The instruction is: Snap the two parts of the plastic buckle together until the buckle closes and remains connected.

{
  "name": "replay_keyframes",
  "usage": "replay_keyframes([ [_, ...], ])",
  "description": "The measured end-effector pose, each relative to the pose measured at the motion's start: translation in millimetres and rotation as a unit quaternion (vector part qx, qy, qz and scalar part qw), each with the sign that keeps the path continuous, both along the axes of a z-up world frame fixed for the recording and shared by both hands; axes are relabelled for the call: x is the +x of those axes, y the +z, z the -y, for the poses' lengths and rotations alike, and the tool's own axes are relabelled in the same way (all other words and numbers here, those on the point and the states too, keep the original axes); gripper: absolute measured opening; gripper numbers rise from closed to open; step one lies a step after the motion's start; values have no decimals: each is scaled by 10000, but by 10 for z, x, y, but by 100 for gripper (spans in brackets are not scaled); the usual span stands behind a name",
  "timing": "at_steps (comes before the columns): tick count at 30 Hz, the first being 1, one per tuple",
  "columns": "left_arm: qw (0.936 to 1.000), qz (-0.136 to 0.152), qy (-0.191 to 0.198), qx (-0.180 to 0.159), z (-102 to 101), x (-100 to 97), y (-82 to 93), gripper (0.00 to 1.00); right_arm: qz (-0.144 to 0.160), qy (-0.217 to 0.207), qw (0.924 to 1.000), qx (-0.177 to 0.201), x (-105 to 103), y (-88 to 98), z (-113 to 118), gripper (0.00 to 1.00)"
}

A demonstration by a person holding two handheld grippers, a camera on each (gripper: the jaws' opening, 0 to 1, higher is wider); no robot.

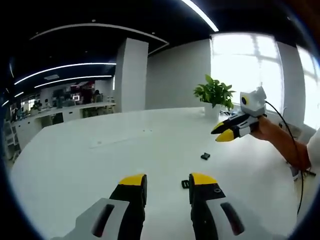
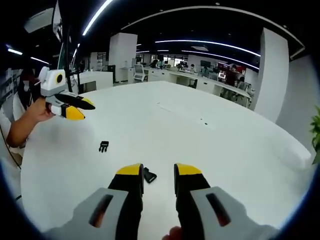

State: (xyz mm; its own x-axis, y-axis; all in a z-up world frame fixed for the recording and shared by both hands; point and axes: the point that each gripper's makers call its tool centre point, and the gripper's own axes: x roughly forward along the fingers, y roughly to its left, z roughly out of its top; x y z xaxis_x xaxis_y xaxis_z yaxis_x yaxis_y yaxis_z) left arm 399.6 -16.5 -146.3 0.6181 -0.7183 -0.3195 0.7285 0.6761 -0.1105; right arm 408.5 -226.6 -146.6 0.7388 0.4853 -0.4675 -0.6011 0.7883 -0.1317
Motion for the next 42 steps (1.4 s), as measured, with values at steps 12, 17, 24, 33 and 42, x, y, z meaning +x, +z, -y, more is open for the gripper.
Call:
replay_keyframes([
  [12,9996,180,-195,22,62,167,89,33,-83,-44,9999,139,102,-156,45,24],
  [17,9993,238,-271,-81,78,185,50,31,-70,-22,9999,113,99,-183,18,24],
  [24,9994,89,-300,-176,107,218,-86,34,-41,2,9999,150,95,-206,25,24],
  [33,9984,-11,-523,-205,176,124,-133,34,-73,-4,9999,107,114,-285,53,24],
  [42,9970,6,-771,33,327,60,-266,35,-24,-39,10000,-16,121,-293,79,25],
])
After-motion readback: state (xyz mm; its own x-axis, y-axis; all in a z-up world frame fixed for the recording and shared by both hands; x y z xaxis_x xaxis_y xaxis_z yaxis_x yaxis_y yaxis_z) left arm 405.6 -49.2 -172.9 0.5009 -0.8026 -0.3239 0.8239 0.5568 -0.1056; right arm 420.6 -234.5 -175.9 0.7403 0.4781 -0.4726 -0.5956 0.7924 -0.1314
